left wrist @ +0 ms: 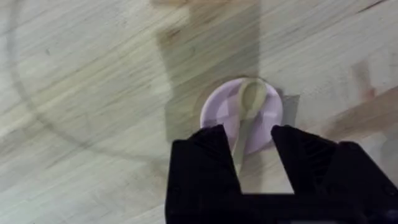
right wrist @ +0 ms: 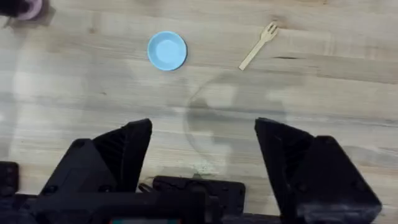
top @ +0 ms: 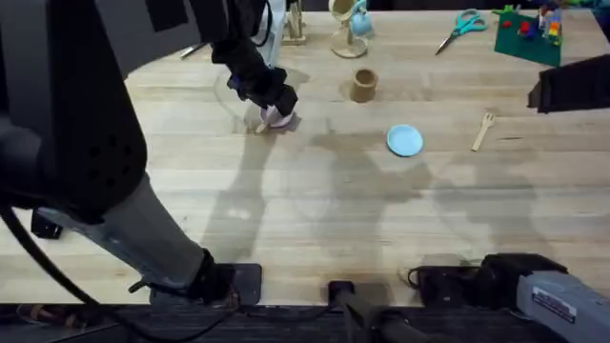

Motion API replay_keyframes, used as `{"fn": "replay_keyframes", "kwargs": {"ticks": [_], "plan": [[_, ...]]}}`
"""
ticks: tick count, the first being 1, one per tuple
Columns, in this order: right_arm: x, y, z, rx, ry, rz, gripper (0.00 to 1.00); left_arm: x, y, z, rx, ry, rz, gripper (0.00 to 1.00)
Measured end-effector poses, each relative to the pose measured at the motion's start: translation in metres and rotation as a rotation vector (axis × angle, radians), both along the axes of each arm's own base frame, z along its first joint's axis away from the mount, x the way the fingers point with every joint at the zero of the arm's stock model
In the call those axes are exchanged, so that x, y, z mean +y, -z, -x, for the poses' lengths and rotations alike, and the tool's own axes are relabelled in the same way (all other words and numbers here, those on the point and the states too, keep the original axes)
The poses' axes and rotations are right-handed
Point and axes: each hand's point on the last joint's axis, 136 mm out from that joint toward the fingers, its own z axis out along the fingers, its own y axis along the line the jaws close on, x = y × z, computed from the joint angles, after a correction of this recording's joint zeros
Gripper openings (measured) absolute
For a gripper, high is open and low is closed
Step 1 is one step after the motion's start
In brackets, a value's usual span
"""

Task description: Pick up a utensil and set it on the pink plate, then put the other utensil in the container.

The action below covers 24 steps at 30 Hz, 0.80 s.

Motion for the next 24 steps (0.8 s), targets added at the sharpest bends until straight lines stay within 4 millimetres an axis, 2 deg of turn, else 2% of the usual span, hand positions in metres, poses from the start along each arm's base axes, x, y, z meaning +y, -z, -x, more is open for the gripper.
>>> {"fn": "replay_keyframes", "kwargs": {"ticks": [8, 10, 13, 14, 19, 24], "plan": [[0.0, 0.0, 0.0, 0.0, 0.0, 0.0, 0.996, 0.002, -0.003, 0.009, 0.028, -0.003, -0.005, 0.559], [0.0, 0.0, 0.0, 0.0, 0.0, 0.0, 0.996, 0.002, -0.014, 0.011, 0.01, -0.003, -0.001, 0.656], [0.0, 0.0, 0.0, 0.0, 0.0, 0.0, 0.996, 0.002, -0.041, 0.012, -0.051, -0.006, 0.012, 0.909], [0.0, 0.0, 0.0, 0.0, 0.0, 0.0, 0.996, 0.003, -0.05, 0.013, -0.069, -0.007, 0.016, 0.947], [0.0, 0.0, 0.0, 0.0, 0.0, 0.0, 0.996, 0.005, -0.091, 0.023, -0.147, -0.006, 0.032, 0.966], [0.0, 0.0, 0.0, 0.0, 0.0, 0.0, 0.997, 0.008, -0.112, 0.038, -0.172, -0.006, 0.037, 0.968]]}}
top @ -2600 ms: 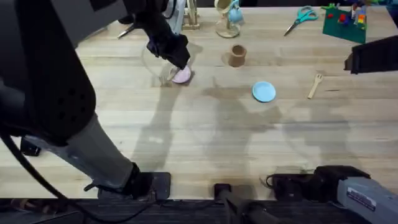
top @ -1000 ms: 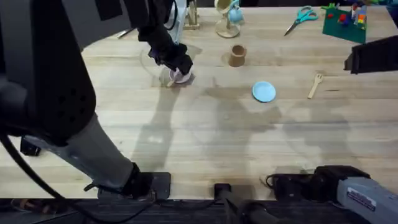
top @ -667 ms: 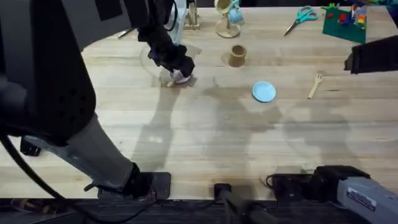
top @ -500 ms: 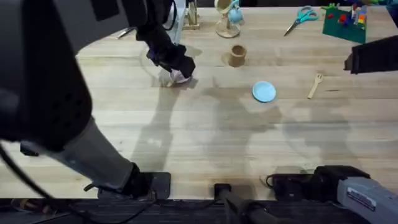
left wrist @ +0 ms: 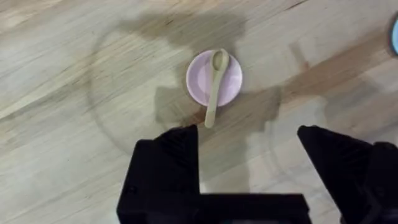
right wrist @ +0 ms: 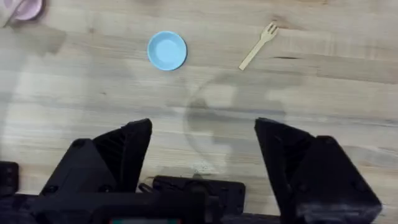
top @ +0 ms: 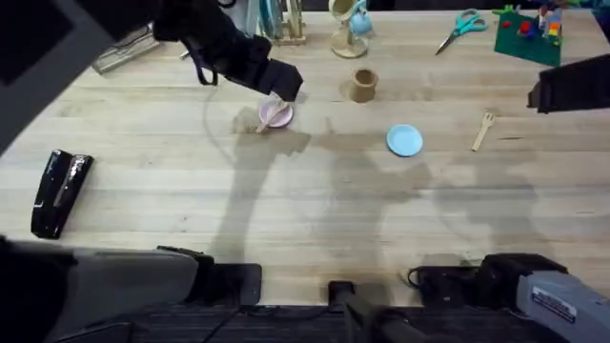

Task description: Pick up a utensil and set it on the pink plate, then put the other utensil in the container.

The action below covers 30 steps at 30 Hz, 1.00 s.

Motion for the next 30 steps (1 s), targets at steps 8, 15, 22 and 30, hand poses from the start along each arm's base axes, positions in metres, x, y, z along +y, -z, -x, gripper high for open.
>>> {"fn": "replay_keyframes", "kwargs": {"ticks": [8, 15, 22, 30], "plan": [[0.0, 0.0, 0.0, 0.0, 0.0, 0.0, 0.996, 0.006, -0.013, 0.006, -0.032, -0.011, -0.021, 0.968], [0.0, 0.0, 0.0, 0.0, 0.0, 0.0, 0.996, 0.014, -0.003, 0.029, 0.069, -0.015, -0.059, 0.971], [0.0, 0.0, 0.0, 0.0, 0.0, 0.0, 0.995, 0.017, -0.005, 0.048, 0.119, 0.008, -0.07, 0.972], [0.0, 0.0, 0.0, 0.0, 0.0, 0.0, 0.996, 0.013, -0.065, 0.073, -0.1, 0.096, -0.009, 0.972]]}}
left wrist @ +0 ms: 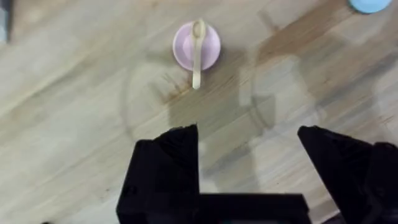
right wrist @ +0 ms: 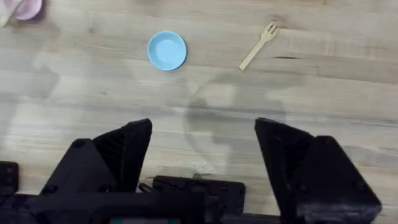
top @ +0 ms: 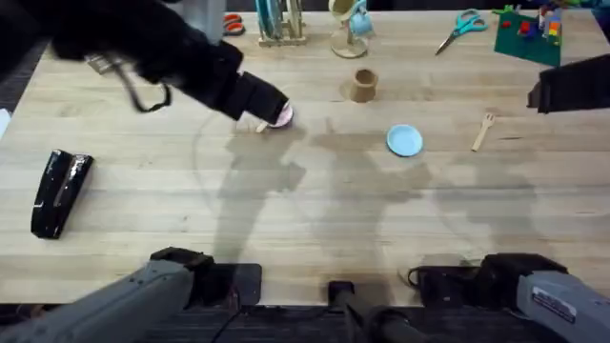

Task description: Pick up a utensil and set it on the pink plate, then put the other utensil in the container.

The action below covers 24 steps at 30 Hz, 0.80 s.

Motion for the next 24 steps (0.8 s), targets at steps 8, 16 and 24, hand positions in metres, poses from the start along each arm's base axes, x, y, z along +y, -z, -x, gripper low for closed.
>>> {"fn": "replay_keyframes", "kwargs": {"ticks": [8, 16, 24], "plan": [[0.0, 0.0, 0.0, 0.0, 0.0, 0.0, 0.996, -0.002, -0.036, 0.02, -0.151, 0.06, 0.038, 0.972], [0.0, 0.0, 0.0, 0.0, 0.0, 0.0, 0.995, -0.033, -0.032, 0.009, -0.247, 0.2, 0.168, 0.971], [0.0, 0.0, 0.0, 0.0, 0.0, 0.0, 0.996, -0.053, 0.018, -0.004, -0.268, 0.272, 0.261, 0.972]]}}
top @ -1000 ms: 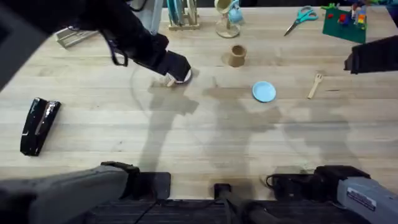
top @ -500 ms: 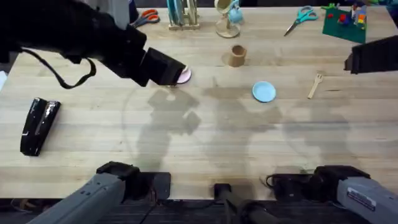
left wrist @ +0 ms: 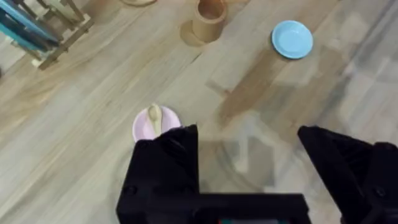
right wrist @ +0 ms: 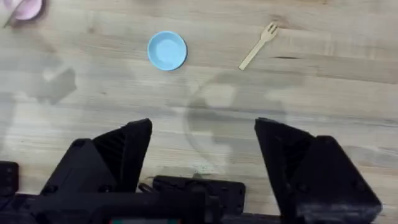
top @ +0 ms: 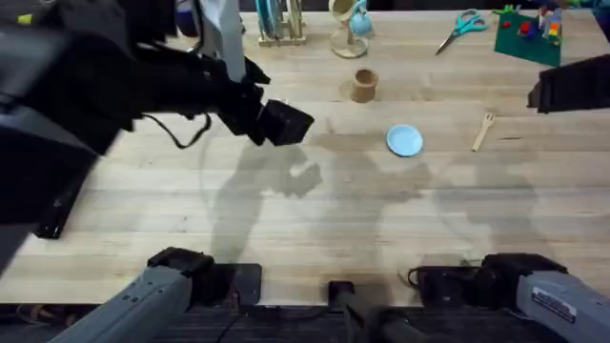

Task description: Pick up a utensil and set it on the pink plate, then put the other utensil in the container.

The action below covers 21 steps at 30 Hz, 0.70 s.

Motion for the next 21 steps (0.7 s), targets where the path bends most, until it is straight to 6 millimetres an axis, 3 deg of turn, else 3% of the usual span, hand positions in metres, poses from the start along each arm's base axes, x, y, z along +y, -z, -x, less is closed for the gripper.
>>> {"fn": "replay_keyframes", "kwargs": {"ticks": [4, 5, 12, 21], "plan": [[0.0, 0.0, 0.0, 0.0, 0.0, 0.0, 0.996, -0.005, 0.018, -0.011, -0.056, 0.01, 0.03, 0.972], [0.0, 0.0, 0.0, 0.0, 0.0, 0.0, 0.996, -0.009, 0.027, -0.022, -0.13, 0.013, 0.051, 0.972], [0.0, 0.002, 0.003, 0.015, 0.002, -0.001, 0.996, -0.011, 0.042, -0.032, -0.185, 0.016, 0.068, 0.973], [0.0, 0.002, 0.004, 0.02, 0.111, -0.063, 0.996, -0.022, 0.036, -0.028, -0.193, 0.072, 0.121, 0.973]]}}
